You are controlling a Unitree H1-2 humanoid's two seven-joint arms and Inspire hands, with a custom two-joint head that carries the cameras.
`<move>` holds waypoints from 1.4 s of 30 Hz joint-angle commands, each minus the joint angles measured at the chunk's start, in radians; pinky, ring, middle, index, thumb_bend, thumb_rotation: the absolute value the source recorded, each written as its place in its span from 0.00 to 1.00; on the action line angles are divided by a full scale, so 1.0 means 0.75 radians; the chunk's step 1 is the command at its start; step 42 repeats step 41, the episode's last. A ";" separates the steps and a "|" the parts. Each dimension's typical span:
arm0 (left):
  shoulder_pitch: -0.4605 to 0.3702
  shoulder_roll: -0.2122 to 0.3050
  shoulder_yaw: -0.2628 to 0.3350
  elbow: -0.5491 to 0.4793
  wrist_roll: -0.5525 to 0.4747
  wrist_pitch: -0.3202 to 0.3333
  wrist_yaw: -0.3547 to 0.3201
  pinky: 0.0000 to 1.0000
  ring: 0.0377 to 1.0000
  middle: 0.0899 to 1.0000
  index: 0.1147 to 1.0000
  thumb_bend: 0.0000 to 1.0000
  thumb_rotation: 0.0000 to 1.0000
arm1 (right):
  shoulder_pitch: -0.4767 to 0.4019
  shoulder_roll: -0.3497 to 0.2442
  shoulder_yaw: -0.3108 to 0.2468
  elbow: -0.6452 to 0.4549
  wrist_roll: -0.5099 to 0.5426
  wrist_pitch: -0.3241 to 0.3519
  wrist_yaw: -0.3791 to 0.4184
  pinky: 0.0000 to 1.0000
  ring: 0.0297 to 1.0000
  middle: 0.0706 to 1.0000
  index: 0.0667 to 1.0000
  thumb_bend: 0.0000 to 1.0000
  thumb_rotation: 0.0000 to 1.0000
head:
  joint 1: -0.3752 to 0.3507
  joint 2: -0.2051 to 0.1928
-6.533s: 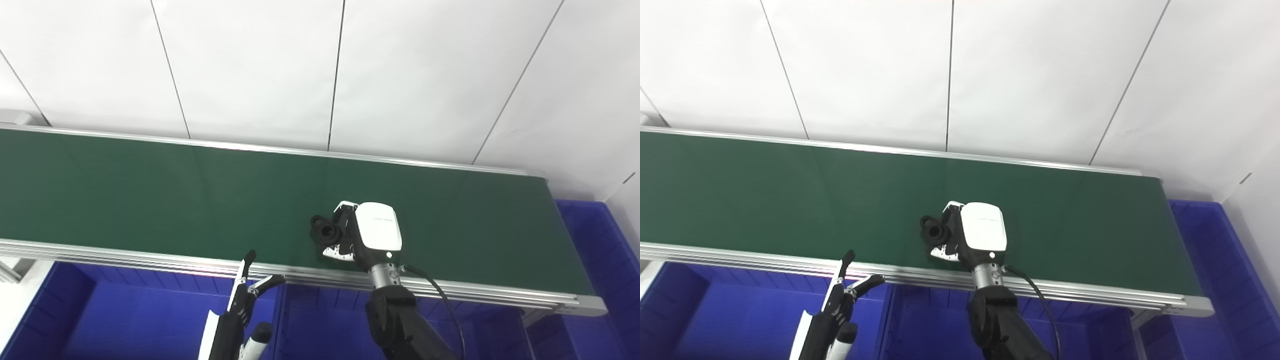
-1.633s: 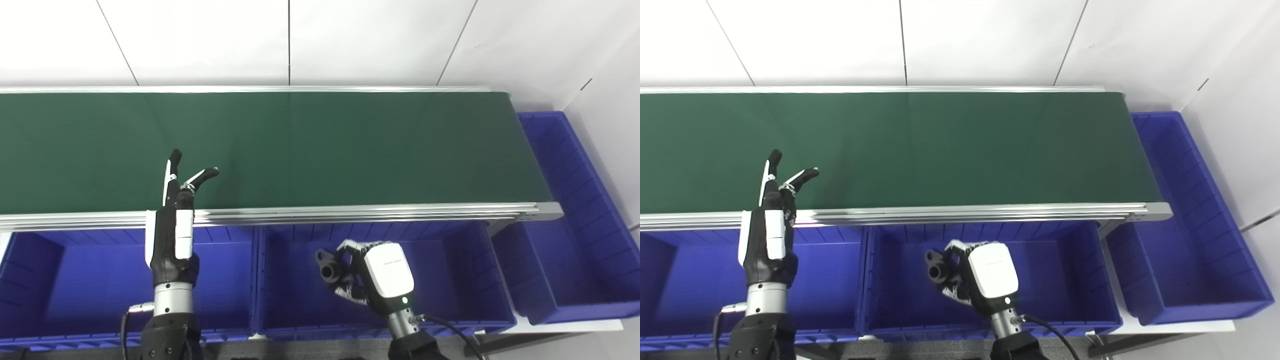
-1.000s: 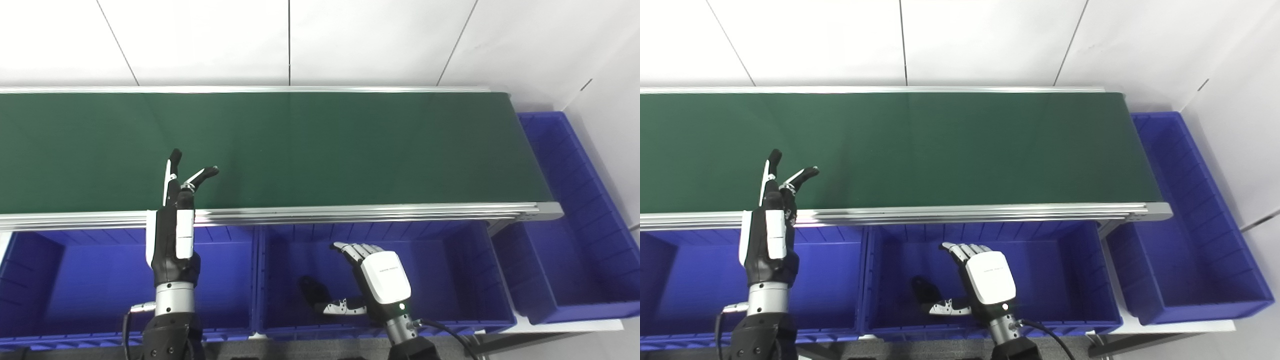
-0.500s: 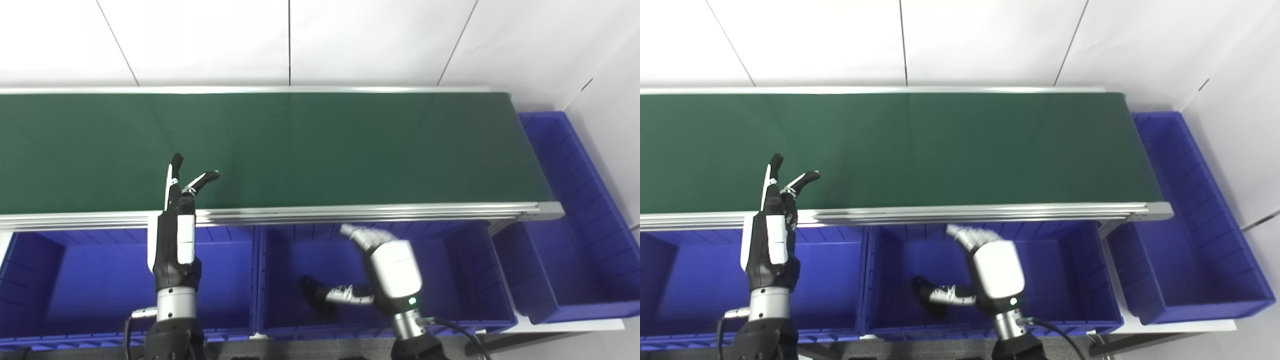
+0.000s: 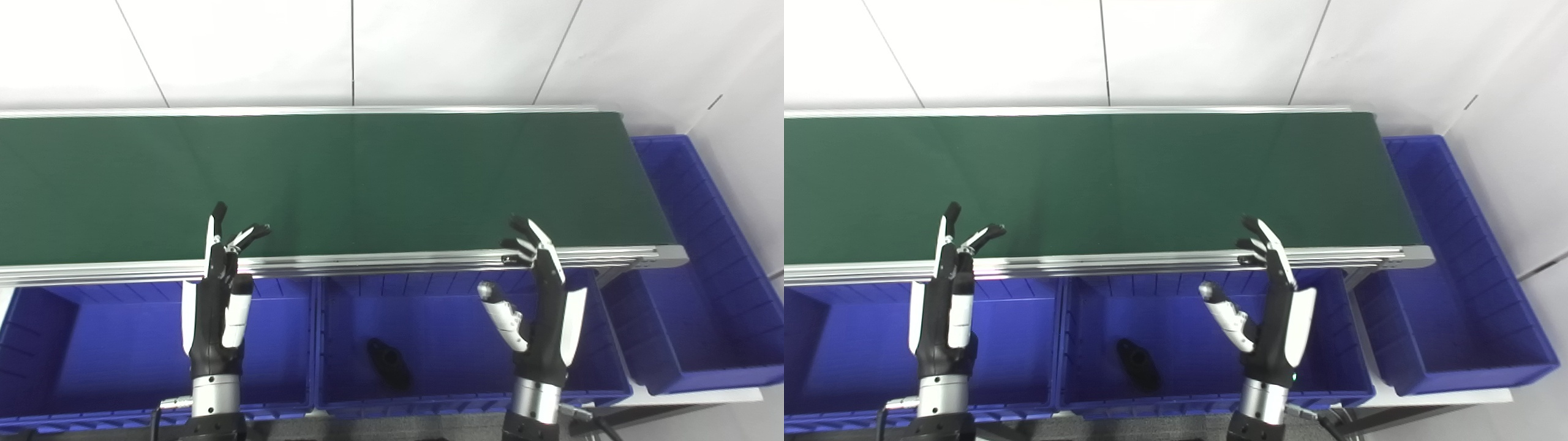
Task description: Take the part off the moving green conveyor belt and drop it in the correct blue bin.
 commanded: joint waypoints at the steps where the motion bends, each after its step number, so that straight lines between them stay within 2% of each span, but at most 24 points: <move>1: -0.017 0.013 -0.002 -0.008 0.030 -0.073 0.041 0.92 0.94 0.94 0.99 0.61 1.00 | -0.010 0.000 0.006 -0.014 0.092 -0.090 0.065 0.76 0.83 0.86 0.86 0.73 0.95 | 0.002 0.000; 2: -0.016 0.020 -0.004 -0.002 0.048 -0.073 0.055 0.92 0.96 0.97 0.98 0.64 1.00 | -0.007 0.001 0.006 -0.005 0.145 -0.091 0.094 0.79 0.85 0.88 0.88 0.75 0.95 | 0.015 -0.017; 5: -0.010 0.033 -0.008 0.006 0.098 -0.074 0.084 0.93 0.99 1.00 0.98 0.67 1.00 | -0.007 0.011 -0.005 0.016 0.251 -0.091 0.162 0.83 0.87 0.90 0.89 0.76 0.95 | 0.034 -0.039; 8: -0.007 0.043 -0.021 0.009 0.112 -0.074 0.103 0.99 1.00 1.00 0.99 0.66 1.00 | -0.005 0.020 -0.024 0.030 0.243 -0.091 0.194 0.83 0.88 0.90 0.90 0.72 0.99 | 0.044 -0.045; 12: -0.003 0.039 -0.031 0.008 0.107 -0.074 0.117 1.00 1.00 1.00 1.00 0.66 1.00 | 0.009 0.035 -0.053 0.027 0.225 -0.090 0.249 0.85 0.89 0.92 0.90 0.74 1.00 | 0.059 -0.026; 15: 0.011 0.006 -0.018 0.010 0.125 -0.068 0.134 1.00 1.00 1.00 1.00 0.67 1.00 | 0.027 0.036 -0.067 0.008 0.219 -0.058 0.334 0.89 0.91 0.94 0.90 0.69 1.00 | 0.066 -0.025; 19: 0.024 -0.008 -0.022 0.004 0.133 -0.064 0.137 1.00 1.00 1.00 1.00 0.66 1.00 | 0.039 0.041 -0.093 -0.006 0.201 -0.040 0.409 0.91 0.93 0.95 0.91 0.56 1.00 | 0.067 -0.007; 21: 0.032 -0.017 -0.023 -0.008 0.133 -0.056 0.134 1.00 1.00 1.00 1.00 0.65 1.00 | 0.044 0.047 -0.105 -0.016 0.191 -0.026 0.436 0.90 0.92 0.95 0.91 0.51 1.00 | 0.066 0.013; 22: 0.037 -0.021 -0.024 -0.018 0.133 -0.052 0.131 1.00 1.00 1.00 1.00 0.65 1.00 | 0.046 0.049 -0.112 -0.020 0.183 -0.022 0.446 0.90 0.92 0.94 0.91 0.51 1.00 | 0.061 0.039; 23: 0.040 -0.024 -0.025 -0.025 0.133 -0.049 0.129 1.00 1.00 1.00 1.00 0.65 1.00 | 0.047 0.052 -0.119 -0.024 0.178 -0.020 0.455 0.89 0.92 0.94 0.90 0.51 1.00 | 0.060 0.042; 24: 0.043 -0.027 -0.027 -0.038 0.136 -0.041 0.126 1.00 1.00 1.00 1.00 0.64 1.00 | 0.048 0.054 -0.126 -0.028 0.173 -0.013 0.466 0.89 0.92 0.94 0.90 0.52 1.00 | 0.053 0.078; 25: 0.045 -0.028 -0.028 -0.047 0.139 -0.035 0.124 1.00 1.00 1.00 1.00 0.65 1.00 | 0.049 0.056 -0.133 -0.031 0.170 -0.009 0.475 0.88 0.91 0.93 0.89 0.53 1.00 | 0.053 0.078; 28: 0.049 -0.028 -0.038 -0.093 0.125 0.006 0.104 1.00 1.00 1.00 1.00 0.65 1.00 | 0.047 0.048 -0.144 -0.041 0.188 0.027 0.528 0.87 0.89 0.91 0.87 0.61 0.98 | 0.030 0.180; 29: 0.051 -0.028 -0.042 -0.107 0.116 0.019 0.098 1.00 1.00 1.00 1.00 0.64 1.00 | 0.044 0.045 -0.148 -0.040 0.198 0.037 0.548 0.87 0.89 0.90 0.87 0.64 0.97 | 0.030 0.180; 30: 0.053 -0.028 -0.046 -0.123 0.107 0.037 0.092 1.00 1.00 1.00 1.00 0.64 1.00 | 0.042 0.045 -0.152 -0.044 0.207 0.052 0.566 0.87 0.89 0.90 0.87 0.65 0.97 | 0.021 0.216; 33: 0.063 -0.025 -0.060 -0.169 0.083 0.103 0.065 1.00 1.00 1.00 1.00 0.65 1.00 | 0.022 0.045 -0.167 -0.010 0.210 0.054 0.600 0.84 0.87 0.89 0.84 0.70 0.93 | 0.008 0.239; 36: 0.068 -0.021 -0.069 -0.191 0.059 0.155 0.049 1.00 1.00 1.00 1.00 0.66 1.00 | 0.000 0.049 -0.178 0.040 0.195 0.022 0.611 0.83 0.85 0.87 0.82 0.71 0.91 | -0.001 0.251; 38: 0.066 -0.017 -0.075 -0.201 0.055 0.183 0.039 1.00 1.00 1.00 1.00 0.66 1.00 | -0.006 0.054 -0.184 0.049 0.185 0.024 0.618 0.82 0.85 0.87 0.82 0.70 0.91 | -0.003 0.258; 39: 0.064 -0.005 -0.088 -0.217 0.037 0.241 0.007 1.00 1.00 1.00 1.00 0.66 1.00 | -0.010 0.059 -0.187 0.054 0.170 0.027 0.614 0.82 0.85 0.87 0.82 0.70 0.91 | -0.003 0.271; 41: 0.058 0.019 -0.105 -0.241 0.021 0.319 -0.042 1.00 1.00 1.00 1.00 0.74 1.00 | -0.014 0.069 -0.191 0.056 0.150 0.037 0.608 0.81 0.83 0.86 0.81 0.69 0.98 | -0.006 0.293; 42: 0.058 0.019 -0.105 -0.241 0.021 0.319 -0.042 1.00 1.00 1.00 1.00 0.74 1.00 | -0.014 0.069 -0.191 0.056 0.150 0.037 0.608 0.81 0.83 0.86 0.81 0.69 0.98 | -0.006 0.293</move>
